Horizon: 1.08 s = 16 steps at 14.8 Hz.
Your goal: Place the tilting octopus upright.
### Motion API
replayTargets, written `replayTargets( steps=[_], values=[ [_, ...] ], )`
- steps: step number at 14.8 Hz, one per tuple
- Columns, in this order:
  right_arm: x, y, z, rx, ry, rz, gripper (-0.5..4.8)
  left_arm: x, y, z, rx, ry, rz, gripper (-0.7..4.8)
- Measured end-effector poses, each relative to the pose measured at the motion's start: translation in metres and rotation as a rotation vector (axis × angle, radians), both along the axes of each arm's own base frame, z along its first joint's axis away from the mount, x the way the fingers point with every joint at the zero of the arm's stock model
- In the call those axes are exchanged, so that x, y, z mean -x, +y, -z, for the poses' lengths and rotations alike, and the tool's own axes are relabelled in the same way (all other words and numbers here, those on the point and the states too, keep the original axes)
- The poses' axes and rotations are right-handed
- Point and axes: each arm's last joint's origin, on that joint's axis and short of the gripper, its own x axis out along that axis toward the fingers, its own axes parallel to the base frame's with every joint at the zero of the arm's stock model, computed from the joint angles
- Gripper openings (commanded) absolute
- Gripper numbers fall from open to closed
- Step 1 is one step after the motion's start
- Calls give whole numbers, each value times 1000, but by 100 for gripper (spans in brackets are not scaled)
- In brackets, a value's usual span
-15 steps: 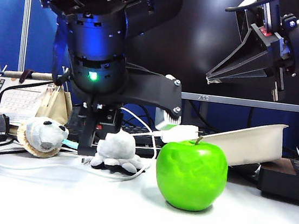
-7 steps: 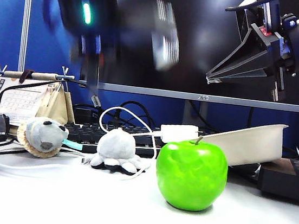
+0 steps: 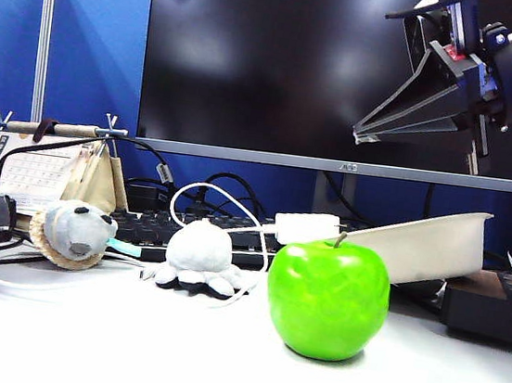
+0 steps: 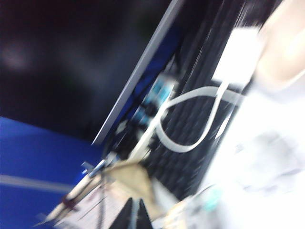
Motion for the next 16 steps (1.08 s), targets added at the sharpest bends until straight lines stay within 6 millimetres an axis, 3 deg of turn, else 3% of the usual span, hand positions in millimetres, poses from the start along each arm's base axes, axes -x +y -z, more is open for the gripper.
replayTargets(
  steps=[5,7,9,13,16],
  values=[
    [-8,0,-7,35,-132,85,-1,36,4,-14,157,30,94,-7],
    [-11,0,-19,4,-245,91,-1,39,8,-18,175,22,98,-7],
    [-13,0,-44,-34,-478,149,-1,42,17,-26,185,-5,103,-7],
    [-18,-3,-70,-61,-760,329,-1,32,18,-32,74,-89,154,-6],
    [-20,-5,-68,-23,-743,409,-1,8,27,-39,156,-112,159,-6]
  ],
)
